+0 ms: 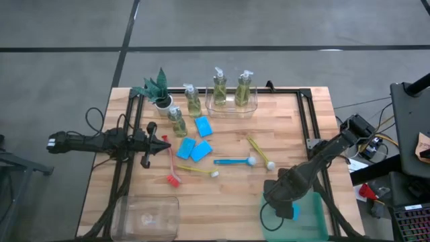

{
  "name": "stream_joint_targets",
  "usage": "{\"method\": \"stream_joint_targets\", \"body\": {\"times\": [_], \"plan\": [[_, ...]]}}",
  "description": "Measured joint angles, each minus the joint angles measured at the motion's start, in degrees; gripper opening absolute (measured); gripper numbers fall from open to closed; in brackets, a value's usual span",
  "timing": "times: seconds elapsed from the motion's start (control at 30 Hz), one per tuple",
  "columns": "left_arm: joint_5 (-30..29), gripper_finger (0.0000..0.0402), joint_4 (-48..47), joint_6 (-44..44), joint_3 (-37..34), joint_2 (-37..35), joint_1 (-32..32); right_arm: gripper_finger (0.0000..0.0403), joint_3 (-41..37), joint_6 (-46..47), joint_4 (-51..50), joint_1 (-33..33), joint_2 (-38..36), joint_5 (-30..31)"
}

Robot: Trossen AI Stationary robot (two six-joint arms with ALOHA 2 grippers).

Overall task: Pick & Place Kitchen Sink Supplies
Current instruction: Put the blue sponge into the green bin

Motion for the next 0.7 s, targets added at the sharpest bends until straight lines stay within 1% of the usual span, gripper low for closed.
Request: {"method": "stream_joint_targets", "body": {"times": [0.13,0.4,0.53,0.7], "plan": [[0.0,0.0,0.0,0.0,0.0,0.0,0.0,0.0121,3.0,-3.2,-3.1,-0.3,-0.1,7.4],[0.0,0.0,-0.1,0.0,0.0,0.0,0.0,0.0105,7.6,-10.4,-3.9,-0.6,-0.2,23.4],[0.0,0.0,-0.1,0.0,0.0,0.0,0.0,0.0098,9.0,-15.6,-3.9,-1.1,-0.2,33.5],[0.0,0.0,-0.1,0.0,0.0,0.0,0.0,0.0087,9.5,-20.1,-3.8,-1.6,-0.2,43.8]]}}
